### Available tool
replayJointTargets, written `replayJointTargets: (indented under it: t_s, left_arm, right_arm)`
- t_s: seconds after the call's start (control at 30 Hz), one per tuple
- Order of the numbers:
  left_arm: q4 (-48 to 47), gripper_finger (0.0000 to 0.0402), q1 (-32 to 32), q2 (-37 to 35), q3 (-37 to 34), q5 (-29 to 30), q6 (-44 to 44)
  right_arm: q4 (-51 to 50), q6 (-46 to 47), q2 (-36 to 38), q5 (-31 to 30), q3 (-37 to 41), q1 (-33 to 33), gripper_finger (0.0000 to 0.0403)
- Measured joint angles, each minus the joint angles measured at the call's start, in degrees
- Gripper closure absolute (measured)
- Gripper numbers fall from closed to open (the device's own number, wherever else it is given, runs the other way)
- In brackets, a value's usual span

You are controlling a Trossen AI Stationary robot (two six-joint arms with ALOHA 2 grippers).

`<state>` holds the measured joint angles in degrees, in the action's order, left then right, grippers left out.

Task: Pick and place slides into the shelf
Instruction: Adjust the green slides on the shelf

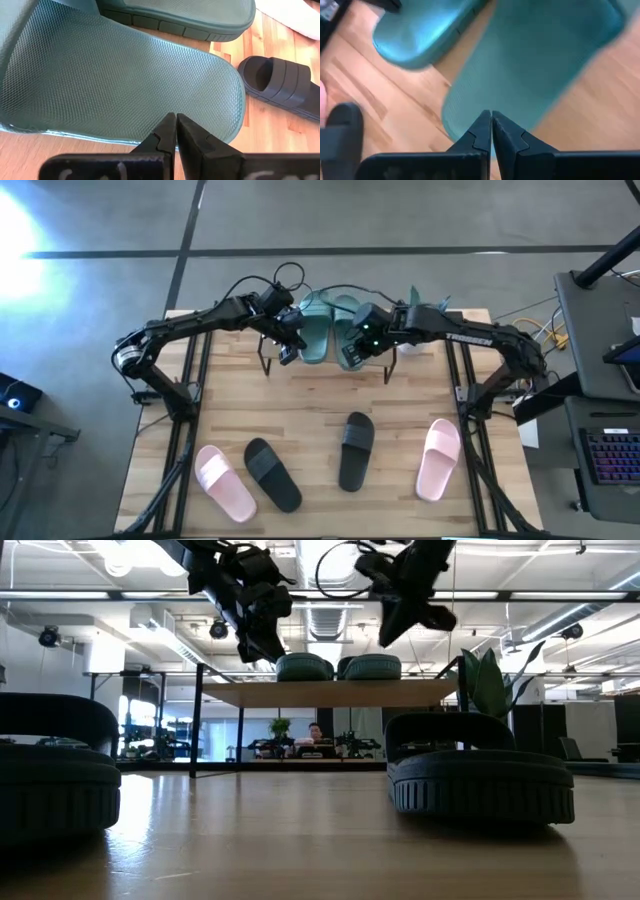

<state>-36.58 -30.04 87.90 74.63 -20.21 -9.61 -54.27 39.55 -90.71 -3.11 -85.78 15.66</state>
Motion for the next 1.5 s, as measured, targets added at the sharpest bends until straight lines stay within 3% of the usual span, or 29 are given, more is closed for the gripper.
replayJointTargets:
  t_s: [0.27, 0.73, 1.1, 1.5]
  left_arm:
    - [0.0, 0.0402, 0.0, 0.0, 0.0, 0.0, -0.3]
    - [0.0, 0.0402, 0.0, 0.0, 0.0, 0.0, 0.1]
    - [-0.1, 0.0402, 0.0, -0.1, 0.0, 0.0, 0.2]
    - [0.0, 0.0402, 0.6, -5.2, -0.1, -1.7, 0.4]
  right_arm:
    - [-15.0, 0.5, 0.2, 0.7, 0.4, -0.2, 0.0394]
    - [-3.5, -0.4, -3.8, 3.0, 2.3, -0.4, 0.0394]
    - [-4.3, -0.5, -3.5, 0.5, 2.3, -0.5, 0.0394]
    - [-5.2, 0.1, -1.5, 0.1, 2.4, -1.0, 0.0394]
